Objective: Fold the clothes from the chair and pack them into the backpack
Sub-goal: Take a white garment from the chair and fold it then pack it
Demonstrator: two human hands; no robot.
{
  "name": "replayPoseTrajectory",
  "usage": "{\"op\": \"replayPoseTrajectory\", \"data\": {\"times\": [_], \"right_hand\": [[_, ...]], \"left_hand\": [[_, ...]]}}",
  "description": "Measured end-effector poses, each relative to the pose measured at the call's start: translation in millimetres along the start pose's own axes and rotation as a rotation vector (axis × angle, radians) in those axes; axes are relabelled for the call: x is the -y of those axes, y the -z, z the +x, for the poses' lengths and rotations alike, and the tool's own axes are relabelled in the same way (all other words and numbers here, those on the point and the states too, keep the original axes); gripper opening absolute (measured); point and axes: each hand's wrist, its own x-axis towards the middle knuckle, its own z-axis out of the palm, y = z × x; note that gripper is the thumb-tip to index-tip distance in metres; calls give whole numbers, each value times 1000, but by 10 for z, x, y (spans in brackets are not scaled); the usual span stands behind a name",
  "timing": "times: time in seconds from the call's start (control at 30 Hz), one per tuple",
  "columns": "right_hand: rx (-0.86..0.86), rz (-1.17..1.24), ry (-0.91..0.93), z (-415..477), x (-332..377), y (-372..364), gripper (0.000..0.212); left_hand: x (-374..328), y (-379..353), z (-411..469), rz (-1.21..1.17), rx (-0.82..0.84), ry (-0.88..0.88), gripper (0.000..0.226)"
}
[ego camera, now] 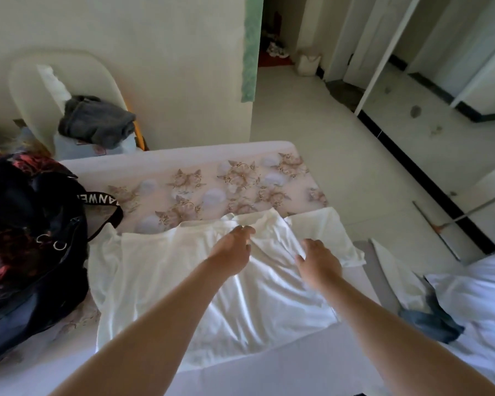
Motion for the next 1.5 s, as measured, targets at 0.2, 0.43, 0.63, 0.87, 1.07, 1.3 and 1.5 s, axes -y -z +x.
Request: {"op": "replayPoseTrajectory", "data": {"times": [0.2,0.43,0.63,0.87,1.07,1.3,1.5], "right_hand": [[-20,115,47,323,-234,-82,15],[-65,113,24,499,-619,-140,13],[-339,104,327,531,-588,-230,34],[-224,165,496,580,-878,-258,34],[-172,223,-296,732,-1337,-123,43],[-127,877,-628,813,-1570,-78,23],[-117,1163,-741,760,-1809,27,58]], "left_hand": [[-208,-234,866,198,71,91,51],[-364,-284,1426,261,99,102,17],[-743,-303,1694,-154,-143,-9,9],[-577,-676,1560,390,92,-173,33],[-892,-781,1672,279,-66,-235,29],[-1494,-1061,1976,578,106,-101,28],[-1781,-1198,2099,349,125,-205,36]]}}
